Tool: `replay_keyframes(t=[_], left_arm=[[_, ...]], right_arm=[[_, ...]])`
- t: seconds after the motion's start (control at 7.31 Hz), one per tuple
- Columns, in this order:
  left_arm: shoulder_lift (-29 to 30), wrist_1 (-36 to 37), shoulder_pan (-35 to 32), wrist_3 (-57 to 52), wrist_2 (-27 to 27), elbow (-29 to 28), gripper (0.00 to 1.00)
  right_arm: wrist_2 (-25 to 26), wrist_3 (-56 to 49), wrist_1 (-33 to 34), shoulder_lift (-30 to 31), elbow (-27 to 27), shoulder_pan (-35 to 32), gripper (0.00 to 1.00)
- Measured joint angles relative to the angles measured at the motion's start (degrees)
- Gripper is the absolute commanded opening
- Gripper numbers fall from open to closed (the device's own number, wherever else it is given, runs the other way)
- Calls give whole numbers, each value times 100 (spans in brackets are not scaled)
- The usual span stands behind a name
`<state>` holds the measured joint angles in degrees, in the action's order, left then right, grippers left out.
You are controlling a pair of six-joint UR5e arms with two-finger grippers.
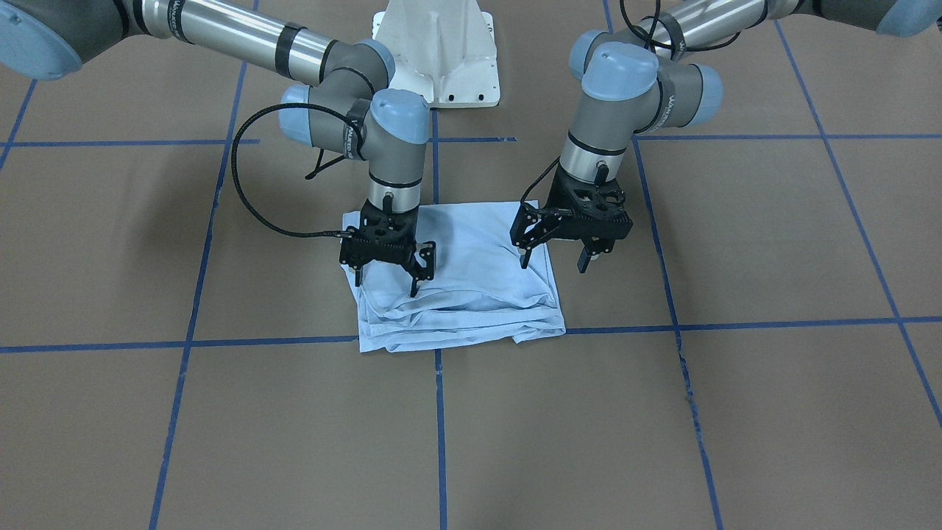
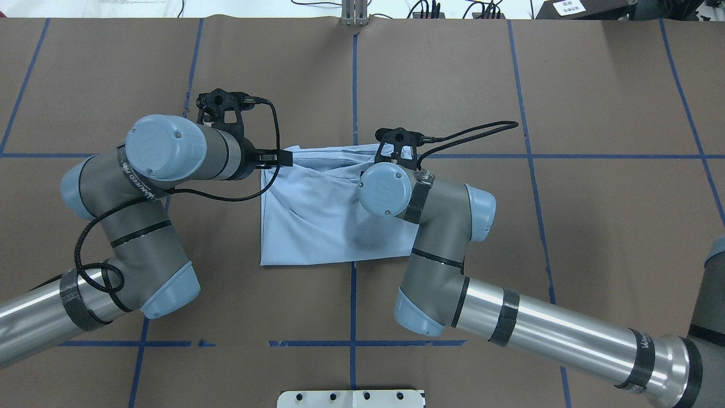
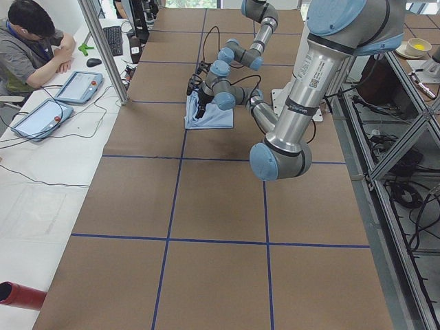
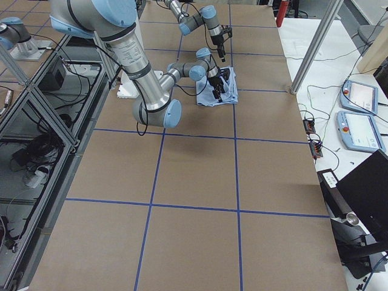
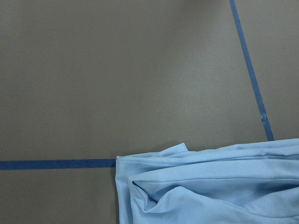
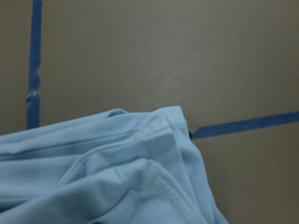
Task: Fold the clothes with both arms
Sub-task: 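Open and raise the right gripper away while the left gripper releases the shirt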
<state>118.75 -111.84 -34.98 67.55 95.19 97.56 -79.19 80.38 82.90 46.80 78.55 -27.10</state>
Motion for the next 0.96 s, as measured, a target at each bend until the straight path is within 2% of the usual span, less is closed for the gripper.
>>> replay_keyframes(t=[0.41, 0.68, 0.82, 0.96], left_arm=[[-27, -4, 1, 9, 0, 0, 100], [-7, -5, 41, 18, -8, -42, 100], [53, -5, 58, 100, -15, -112, 85], [260, -47, 68, 449, -32, -375, 59]], right_arm=[[-194, -472, -28, -36, -489, -783, 100], [-1004, -685, -61, -257, -454, -1188, 100], [-1319, -714, -68, -333, -280, -1260, 100], [-1520, -727, -69, -328, -53, -1288, 100]])
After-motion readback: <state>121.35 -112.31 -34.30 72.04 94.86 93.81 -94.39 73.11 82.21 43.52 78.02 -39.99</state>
